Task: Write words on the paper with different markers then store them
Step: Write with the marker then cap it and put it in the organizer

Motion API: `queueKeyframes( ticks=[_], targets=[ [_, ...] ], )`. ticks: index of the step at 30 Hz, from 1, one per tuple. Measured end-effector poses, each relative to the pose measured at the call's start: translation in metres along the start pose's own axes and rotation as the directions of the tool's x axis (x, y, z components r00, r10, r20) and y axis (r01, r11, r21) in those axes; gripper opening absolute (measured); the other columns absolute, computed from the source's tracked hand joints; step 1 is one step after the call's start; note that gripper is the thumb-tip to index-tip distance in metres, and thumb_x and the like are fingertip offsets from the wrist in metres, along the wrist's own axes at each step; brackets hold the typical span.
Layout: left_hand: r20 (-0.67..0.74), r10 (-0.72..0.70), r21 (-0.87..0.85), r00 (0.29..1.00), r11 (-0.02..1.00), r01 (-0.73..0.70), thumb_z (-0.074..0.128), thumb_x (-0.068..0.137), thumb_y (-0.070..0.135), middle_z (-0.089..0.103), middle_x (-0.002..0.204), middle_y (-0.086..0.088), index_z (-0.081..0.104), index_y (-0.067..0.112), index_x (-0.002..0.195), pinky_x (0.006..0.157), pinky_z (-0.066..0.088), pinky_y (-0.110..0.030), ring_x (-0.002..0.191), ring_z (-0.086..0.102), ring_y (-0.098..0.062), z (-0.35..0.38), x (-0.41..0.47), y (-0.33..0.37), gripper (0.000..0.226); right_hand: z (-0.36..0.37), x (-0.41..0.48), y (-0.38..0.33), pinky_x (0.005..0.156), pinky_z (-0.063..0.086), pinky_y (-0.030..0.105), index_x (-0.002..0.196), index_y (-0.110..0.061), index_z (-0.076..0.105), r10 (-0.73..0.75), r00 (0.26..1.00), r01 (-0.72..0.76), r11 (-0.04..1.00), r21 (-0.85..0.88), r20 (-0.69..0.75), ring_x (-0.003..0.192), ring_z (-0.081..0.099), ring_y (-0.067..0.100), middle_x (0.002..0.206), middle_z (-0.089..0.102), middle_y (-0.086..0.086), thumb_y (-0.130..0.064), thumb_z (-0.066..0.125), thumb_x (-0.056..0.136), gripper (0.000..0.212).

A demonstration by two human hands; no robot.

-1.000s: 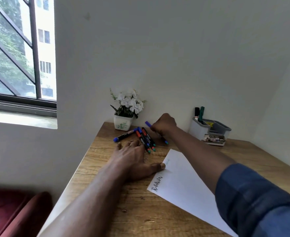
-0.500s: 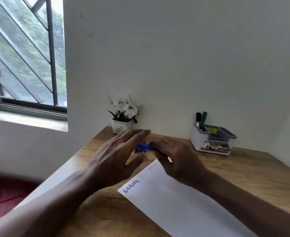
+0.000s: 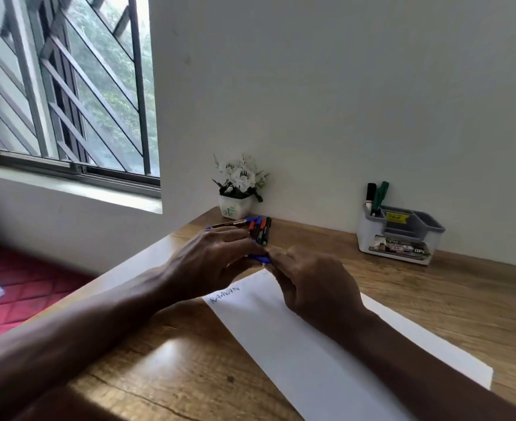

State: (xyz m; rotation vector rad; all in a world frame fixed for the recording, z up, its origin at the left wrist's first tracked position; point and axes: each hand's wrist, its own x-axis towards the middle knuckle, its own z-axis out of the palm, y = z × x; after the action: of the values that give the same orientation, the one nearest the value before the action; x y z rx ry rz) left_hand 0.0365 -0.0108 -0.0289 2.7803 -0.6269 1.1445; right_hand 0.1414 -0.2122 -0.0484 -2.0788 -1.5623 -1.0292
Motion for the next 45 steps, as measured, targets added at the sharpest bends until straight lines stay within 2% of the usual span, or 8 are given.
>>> queueKeyframes(
  ticks=[11, 15, 17, 19, 23, 28, 32, 45],
  targets=[
    [-0.060, -0.122, -0.055, 0.991, 0.991, 0.118, 0.070, 0.096, 0.030, 0.068, 0.094, 0.009, 0.076, 0.019, 0.107, 0.065, 0.052, -0.023, 0.075, 0.062, -0.005, -0.002, -0.004, -0.017, 0.017, -0.005, 0.001, 0.001, 0.061, 0.053, 0.035, 0.133, -0.031, 0.064, 0.178, 0.983, -0.179, 0.983, -0.031, -0.034, 0.082, 0.069, 0.019, 0.102, 0.072, -0.007, -0.037, 0.047, 0.096, 0.041],
    [0.079, -0.288, -0.033, 0.954, 0.956, 0.291, 0.070, 0.092, 0.044, 0.061, 0.091, 0.015, 0.078, 0.034, 0.108, 0.060, 0.052, -0.022, 0.070, 0.061, -0.001, 0.004, -0.014, -0.034, 0.020, -0.017, 0.004, 0.013, 0.076, 0.054, 0.029, 0.147, -0.032, 0.047, 0.257, 0.966, -0.243, 0.927, 0.286, -0.010, 0.088, 0.066, 0.014, 0.113, 0.071, -0.002, -0.010, 0.050, 0.098, 0.054],
    [0.149, -0.325, -0.026, 0.934, 0.943, 0.333, 0.071, 0.091, 0.046, 0.062, 0.088, 0.017, 0.077, 0.036, 0.111, 0.063, 0.048, -0.016, 0.069, 0.059, 0.001, 0.007, -0.014, -0.036, 0.023, -0.024, 0.008, 0.020, 0.059, 0.053, 0.028, 0.129, -0.028, 0.062, 0.424, 0.904, -0.380, 0.742, 0.553, 0.051, 0.066, 0.066, 0.014, 0.091, 0.070, 0.002, -0.006, 0.052, 0.102, 0.037],
    [0.191, -0.352, -0.028, 0.916, 0.931, 0.364, 0.069, 0.091, 0.050, 0.063, 0.086, 0.020, 0.076, 0.036, 0.111, 0.064, 0.044, -0.014, 0.072, 0.059, 0.002, 0.009, -0.012, -0.036, 0.025, -0.027, 0.013, 0.027, 0.053, 0.052, 0.031, 0.109, -0.017, 0.072, 0.580, 0.777, -0.506, 0.345, 0.790, 0.245, 0.061, 0.069, 0.024, 0.086, 0.070, 0.012, -0.003, 0.049, 0.104, 0.028],
    [0.264, -0.432, 0.048, 0.863, 0.899, 0.435, 0.063, 0.090, 0.060, 0.064, 0.087, 0.023, 0.075, 0.037, 0.106, 0.064, 0.043, -0.017, 0.075, 0.059, 0.004, 0.011, -0.004, -0.040, 0.031, -0.028, 0.012, 0.040, 0.066, 0.060, 0.028, 0.111, -0.007, 0.072, 0.558, 0.590, -0.486, -0.332, 0.809, 0.583, 0.085, 0.076, 0.029, 0.096, 0.077, 0.017, -0.003, 0.036, 0.102, 0.038],
    [0.387, -0.599, 0.161, 0.701, 0.793, 0.588, 0.028, 0.067, 0.100, 0.051, 0.136, 0.014, 0.053, 0.044, 0.136, 0.102, 0.042, -0.039, 0.125, 0.053, -0.011, 0.018, -0.008, -0.045, 0.093, -0.016, 0.004, 0.044, 0.059, 0.051, 0.029, 0.099, -0.015, 0.072, 0.591, 0.636, -0.644, 0.052, 0.763, 0.496, 0.084, 0.071, 0.024, 0.084, 0.073, 0.012, -0.036, 0.074, 0.088, 0.024],
    [0.497, -0.604, 0.214, 0.623, 0.781, 0.586, 0.033, 0.069, 0.099, 0.030, 0.161, 0.009, 0.037, 0.035, 0.152, 0.117, 0.028, -0.046, 0.144, 0.035, -0.015, 0.022, -0.002, -0.044, 0.105, -0.012, 0.016, 0.040, 0.061, 0.048, 0.033, 0.094, -0.009, 0.075, 0.563, 0.677, -0.680, 0.234, 0.695, 0.473, 0.072, 0.068, 0.026, 0.075, 0.072, 0.016, -0.034, 0.049, 0.105, 0.037],
    [0.610, -0.560, 0.192, 0.560, 0.790, 0.582, 0.014, 0.055, 0.106, 0.014, 0.169, 0.009, 0.023, 0.031, 0.160, 0.125, 0.014, -0.045, 0.153, 0.021, -0.012, 0.023, -0.002, -0.051, 0.129, 0.006, 0.038, 0.035, 0.067, 0.061, 0.027, 0.096, 0.007, 0.071, 0.488, 0.560, -0.815, 0.181, 0.550, 0.669, 0.071, 0.072, 0.022, 0.081, 0.078, 0.017, 0.001, 0.071, 0.087, 0.011]
  ],
)
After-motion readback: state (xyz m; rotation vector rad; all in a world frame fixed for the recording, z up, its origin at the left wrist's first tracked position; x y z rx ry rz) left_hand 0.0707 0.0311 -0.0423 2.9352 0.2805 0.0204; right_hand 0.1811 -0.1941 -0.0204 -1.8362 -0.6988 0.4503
